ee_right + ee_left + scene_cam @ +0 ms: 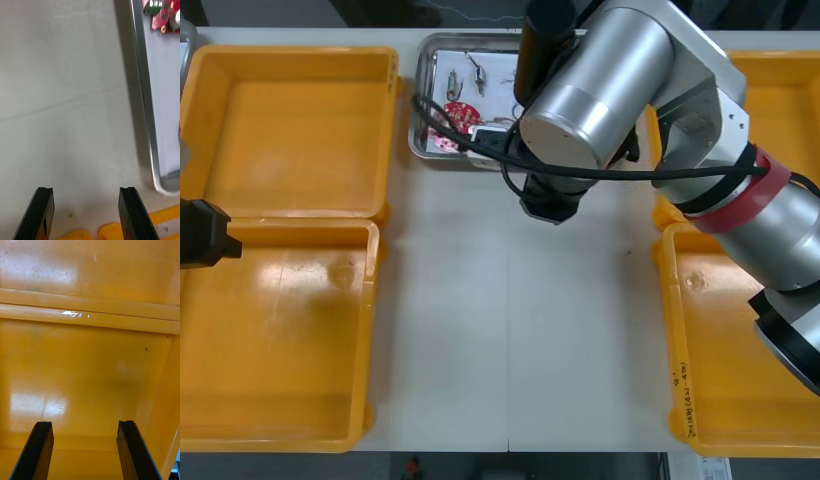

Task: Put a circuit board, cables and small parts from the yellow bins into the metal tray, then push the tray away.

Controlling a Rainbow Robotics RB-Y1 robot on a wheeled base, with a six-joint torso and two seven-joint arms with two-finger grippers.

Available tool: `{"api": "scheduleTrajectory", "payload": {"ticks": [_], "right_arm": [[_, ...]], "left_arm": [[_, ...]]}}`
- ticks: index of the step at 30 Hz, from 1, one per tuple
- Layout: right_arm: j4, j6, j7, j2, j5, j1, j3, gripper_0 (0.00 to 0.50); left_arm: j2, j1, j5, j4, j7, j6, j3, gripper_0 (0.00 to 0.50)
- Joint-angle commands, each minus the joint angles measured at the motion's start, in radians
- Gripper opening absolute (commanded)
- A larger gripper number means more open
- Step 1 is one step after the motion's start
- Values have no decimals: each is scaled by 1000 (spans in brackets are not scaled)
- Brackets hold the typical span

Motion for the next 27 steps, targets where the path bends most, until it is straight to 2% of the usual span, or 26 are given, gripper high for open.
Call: {"api": "scheduleTrajectory", "payload": {"ticks": [1,9,17,23,27], "right_arm": [[-124,94,-54,-55,18,63,-100,500],[-193,113,-91,-101,33,158,-246,500],[-239,113,-123,-104,50,229,-416,500],[-327,113,-160,-126,47,362,-562,500],[-379,113,-229,-135,44,436,-632,500]], "left_arm": [[41,18,7,-30,-79,7,31,500],[41,18,7,-30,-79,7,31,500],[41,18,7,-30,-79,7,31,500],[41,18,7,-30,-79,7,31,500],[41,18,7,-30,-79,7,31,500]]}}
